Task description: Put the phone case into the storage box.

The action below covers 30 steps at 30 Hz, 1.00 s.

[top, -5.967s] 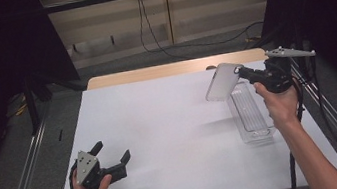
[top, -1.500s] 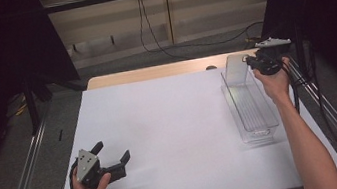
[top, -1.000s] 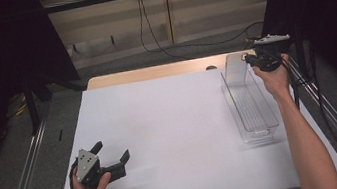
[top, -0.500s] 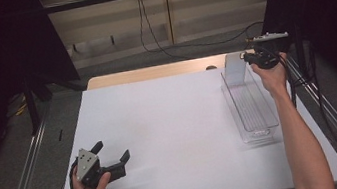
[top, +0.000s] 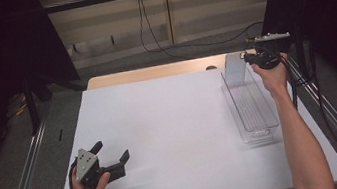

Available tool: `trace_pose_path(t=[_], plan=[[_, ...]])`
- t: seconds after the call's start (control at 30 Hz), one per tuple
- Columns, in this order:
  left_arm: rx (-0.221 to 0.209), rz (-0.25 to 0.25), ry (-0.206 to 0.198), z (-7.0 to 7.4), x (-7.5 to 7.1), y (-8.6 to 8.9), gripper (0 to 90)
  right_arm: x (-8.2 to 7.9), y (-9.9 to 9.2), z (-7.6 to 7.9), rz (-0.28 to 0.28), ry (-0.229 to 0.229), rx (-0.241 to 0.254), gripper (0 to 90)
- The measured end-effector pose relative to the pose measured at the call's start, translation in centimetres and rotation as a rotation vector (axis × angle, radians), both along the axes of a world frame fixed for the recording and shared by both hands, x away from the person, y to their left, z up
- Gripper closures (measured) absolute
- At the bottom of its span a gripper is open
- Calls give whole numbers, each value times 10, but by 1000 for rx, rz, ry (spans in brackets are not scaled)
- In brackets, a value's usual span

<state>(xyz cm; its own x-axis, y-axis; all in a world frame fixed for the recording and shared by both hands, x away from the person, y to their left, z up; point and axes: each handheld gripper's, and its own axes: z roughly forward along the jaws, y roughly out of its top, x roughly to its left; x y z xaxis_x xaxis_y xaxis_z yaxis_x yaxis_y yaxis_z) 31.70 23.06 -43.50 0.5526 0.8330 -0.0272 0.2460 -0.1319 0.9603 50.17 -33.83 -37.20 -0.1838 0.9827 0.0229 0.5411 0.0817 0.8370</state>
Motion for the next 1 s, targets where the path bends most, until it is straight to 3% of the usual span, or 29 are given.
trace_pose_path(t=[0.23,0.6,1.0], plan=[[-1,7,-2,0,0,1,25,-1,-2,0,-6,6,17,785],[2,3,1,0,1,0,25,-3,-2,1,-15,4,51,648],[3,2,1,0,1,0,25,-2,3,-1,-42,19,32,394]])
